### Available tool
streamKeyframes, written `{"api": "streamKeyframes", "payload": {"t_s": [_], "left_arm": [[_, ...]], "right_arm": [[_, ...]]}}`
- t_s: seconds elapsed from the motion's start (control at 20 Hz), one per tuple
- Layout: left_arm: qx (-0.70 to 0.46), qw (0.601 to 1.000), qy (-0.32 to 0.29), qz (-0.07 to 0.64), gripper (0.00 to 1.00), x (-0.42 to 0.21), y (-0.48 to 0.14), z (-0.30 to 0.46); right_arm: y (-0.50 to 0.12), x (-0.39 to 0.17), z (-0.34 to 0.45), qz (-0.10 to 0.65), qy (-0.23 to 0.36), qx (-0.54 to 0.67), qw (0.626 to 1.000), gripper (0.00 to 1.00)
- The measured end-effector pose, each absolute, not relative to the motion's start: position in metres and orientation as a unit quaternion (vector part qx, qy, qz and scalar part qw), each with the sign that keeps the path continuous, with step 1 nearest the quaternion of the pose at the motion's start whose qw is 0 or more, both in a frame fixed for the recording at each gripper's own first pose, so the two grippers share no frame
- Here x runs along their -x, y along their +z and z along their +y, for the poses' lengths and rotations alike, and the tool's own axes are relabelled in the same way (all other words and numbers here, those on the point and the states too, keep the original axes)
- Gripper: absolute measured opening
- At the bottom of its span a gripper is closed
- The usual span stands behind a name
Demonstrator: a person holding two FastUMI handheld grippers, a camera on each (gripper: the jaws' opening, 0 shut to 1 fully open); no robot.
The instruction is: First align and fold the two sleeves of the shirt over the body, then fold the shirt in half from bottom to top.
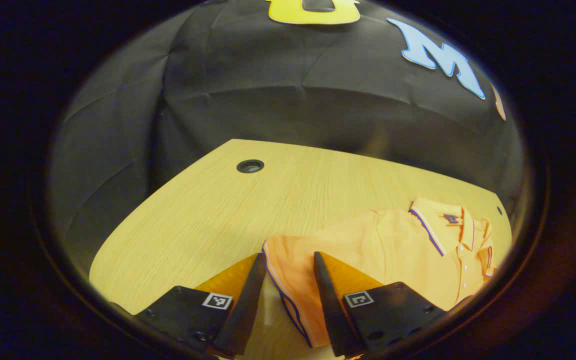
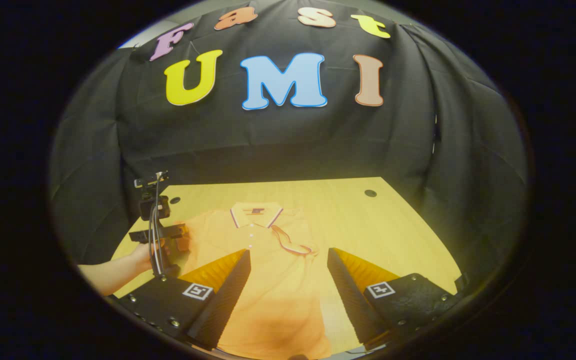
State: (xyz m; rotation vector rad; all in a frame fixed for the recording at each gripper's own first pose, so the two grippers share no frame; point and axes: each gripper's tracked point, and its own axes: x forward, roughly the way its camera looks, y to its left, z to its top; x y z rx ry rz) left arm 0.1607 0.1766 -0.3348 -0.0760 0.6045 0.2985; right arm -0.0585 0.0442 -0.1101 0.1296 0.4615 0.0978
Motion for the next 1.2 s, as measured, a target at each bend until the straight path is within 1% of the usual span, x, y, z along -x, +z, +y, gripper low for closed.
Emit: {"api": "streamKeyframes", "payload": {"t_s": [0.05, 0.15, 0.2, 0.25, 0.35, 0.55, 0.7, 1.0, 1.2], "left_arm": [[0.036, 0.943, 0.146, 0.296, 0.60, -0.161, -0.334, 0.177], [0.041, 0.944, 0.145, 0.293, 0.41, -0.161, -0.333, 0.177], [0.035, 0.944, 0.140, 0.298, 0.29, -0.160, -0.334, 0.176], [0.031, 0.945, 0.131, 0.300, 0.28, -0.161, -0.335, 0.174], [0.047, 0.946, 0.124, 0.295, 0.08, -0.162, -0.331, 0.164], [0.060, 0.952, 0.126, 0.273, 0.08, -0.162, -0.314, 0.162], [0.060, 0.960, 0.112, 0.251, 0.08, -0.164, -0.288, 0.147], [0.061, 0.975, 0.048, 0.210, 0.08, -0.173, -0.239, 0.080], [0.047, 0.977, 0.007, 0.210, 0.08, -0.180, -0.234, 0.031]], "right_arm": [[-0.111, 0.060, 0.042, 0.230, 0.047, -0.068, 0.970, 0.96], [-0.114, 0.061, 0.040, 0.233, 0.045, -0.074, 0.969, 0.96], [-0.117, 0.062, 0.038, 0.235, 0.043, -0.075, 0.968, 0.96], [-0.119, 0.062, 0.036, 0.238, 0.040, -0.077, 0.967, 0.96], [-0.122, 0.063, 0.035, 0.242, 0.038, -0.082, 0.966, 0.96], [-0.123, 0.065, 0.027, 0.240, 0.030, -0.082, 0.967, 0.96], [-0.127, 0.065, 0.026, 0.244, 0.026, -0.087, 0.965, 0.96], [-0.131, 0.064, 0.034, 0.249, 0.037, -0.085, 0.964, 0.96], [-0.132, 0.064, 0.034, 0.249, 0.034, -0.079, 0.965, 0.96]]}}
